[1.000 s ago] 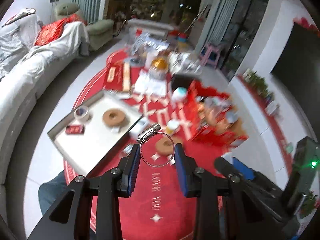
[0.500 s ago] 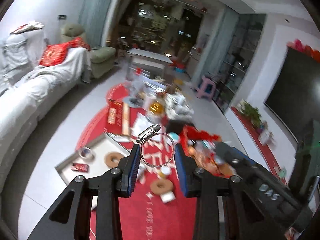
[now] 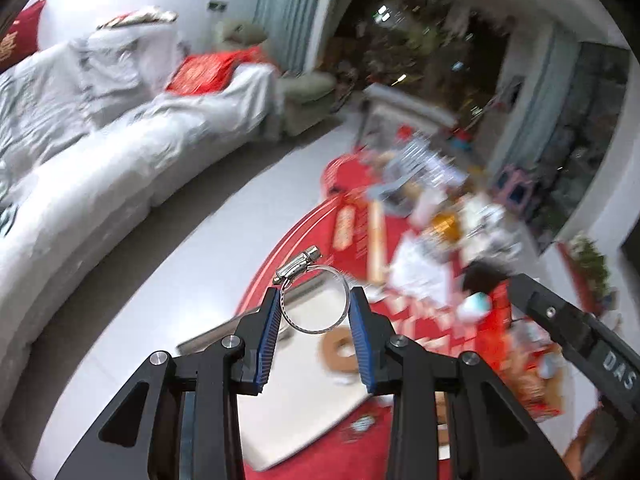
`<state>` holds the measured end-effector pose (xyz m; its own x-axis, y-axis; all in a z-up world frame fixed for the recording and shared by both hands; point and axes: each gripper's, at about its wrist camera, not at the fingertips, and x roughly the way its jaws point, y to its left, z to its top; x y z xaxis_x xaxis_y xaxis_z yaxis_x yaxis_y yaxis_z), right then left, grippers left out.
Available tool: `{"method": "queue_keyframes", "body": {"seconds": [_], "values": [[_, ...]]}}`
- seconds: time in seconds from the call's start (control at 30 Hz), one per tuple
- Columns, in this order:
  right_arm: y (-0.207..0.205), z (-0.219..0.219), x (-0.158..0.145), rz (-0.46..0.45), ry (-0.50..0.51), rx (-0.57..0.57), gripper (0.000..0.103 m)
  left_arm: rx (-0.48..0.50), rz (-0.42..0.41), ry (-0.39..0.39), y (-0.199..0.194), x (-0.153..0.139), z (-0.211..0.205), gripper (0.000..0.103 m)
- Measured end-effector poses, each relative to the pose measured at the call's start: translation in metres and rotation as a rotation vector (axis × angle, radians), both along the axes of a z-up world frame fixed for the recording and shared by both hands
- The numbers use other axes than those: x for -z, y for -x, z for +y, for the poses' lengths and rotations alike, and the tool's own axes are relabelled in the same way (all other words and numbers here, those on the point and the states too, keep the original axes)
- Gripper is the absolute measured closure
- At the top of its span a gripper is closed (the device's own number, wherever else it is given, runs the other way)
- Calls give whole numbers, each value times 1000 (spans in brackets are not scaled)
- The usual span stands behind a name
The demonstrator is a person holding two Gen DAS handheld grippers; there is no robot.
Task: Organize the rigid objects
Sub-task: 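Carry the hose clamp with the left tool while the right tool carries the white block to the tray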
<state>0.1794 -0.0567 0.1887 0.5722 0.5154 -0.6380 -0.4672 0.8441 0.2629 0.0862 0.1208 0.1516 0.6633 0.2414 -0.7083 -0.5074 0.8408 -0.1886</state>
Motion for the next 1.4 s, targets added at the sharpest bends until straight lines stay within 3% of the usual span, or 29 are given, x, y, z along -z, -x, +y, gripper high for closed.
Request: {"method": "queue_keyframes", "body": {"seconds": [0.23, 0.43, 0.67, 1.4], "values": [[-15, 55, 114, 210, 115, -60, 49, -66, 220, 27, -19, 106, 28, 66], [-26, 73, 162, 317, 174, -80, 49, -90, 309, 61, -26, 153, 38, 66], [-31, 79, 188, 380, 201, -80, 49, -84, 344, 79, -32, 169, 41, 66], [-32, 94, 210, 417, 249, -99, 49, -76, 385, 85, -33, 182, 45, 66]]}}
